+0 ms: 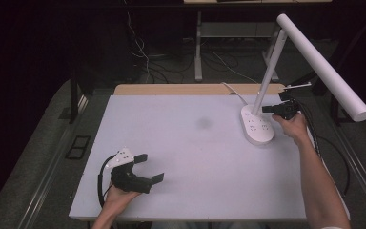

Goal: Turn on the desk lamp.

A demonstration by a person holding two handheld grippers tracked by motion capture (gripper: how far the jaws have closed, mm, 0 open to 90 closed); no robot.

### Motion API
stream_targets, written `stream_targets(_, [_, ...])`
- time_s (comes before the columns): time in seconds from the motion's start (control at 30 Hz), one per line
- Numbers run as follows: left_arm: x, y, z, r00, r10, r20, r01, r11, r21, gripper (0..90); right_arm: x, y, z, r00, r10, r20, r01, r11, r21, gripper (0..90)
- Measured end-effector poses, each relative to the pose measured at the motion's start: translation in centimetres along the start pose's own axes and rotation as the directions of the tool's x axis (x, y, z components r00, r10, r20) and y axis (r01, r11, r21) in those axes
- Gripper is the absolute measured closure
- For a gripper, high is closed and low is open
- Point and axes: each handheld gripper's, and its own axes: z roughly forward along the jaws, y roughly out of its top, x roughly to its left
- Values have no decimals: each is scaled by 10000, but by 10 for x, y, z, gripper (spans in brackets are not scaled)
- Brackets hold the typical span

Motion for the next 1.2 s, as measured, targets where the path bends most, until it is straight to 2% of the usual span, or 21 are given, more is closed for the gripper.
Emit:
stream_targets(0.13, [0,0,0,10000,22,6,-22,10000,58,0,-1,-1,4,9998,183,-42,-183,9998,-1,900])
stream_targets(0.33, [0,0,0,10000,45,-10,-45,10000,87,0,-1,-3,10,9999,101,-62,-100,9999,94,900])
stream_targets(0.53, [0,-1,0,10000,48,-21,-48,9999,103,0,-1,-4,12,10000,29,-69,-30,10000,-54,900])
stream_targets(0.63, [0,-1,1,10000,22,-21,-22,9999,101,0,1,-5,14,9996,201,-177,-202,9998,-49,900])
stream_targets(0.73, [-1,-1,1,10000,22,-20,-22,9999,105,0,3,-6,18,9999,-5,-158,4,10000,-86,900])
stream_targets(0.8, [-1,-1,0,10000,22,-21,-22,10000,91,0,2,-6,18,9992,276,-284,-278,9996,-68,900])
stream_targets(0.87, [-1,-1,0,10000,7,-37,-7,10000,89,0,-1,-6,18,9986,329,-409,-334,9994,-130,900])
stream_targets(1.2, [0,-2,-1,10000,-32,-49,32,10000,41,0,-1,-6,16,9973,583,-455,-593,9980,-204,900])
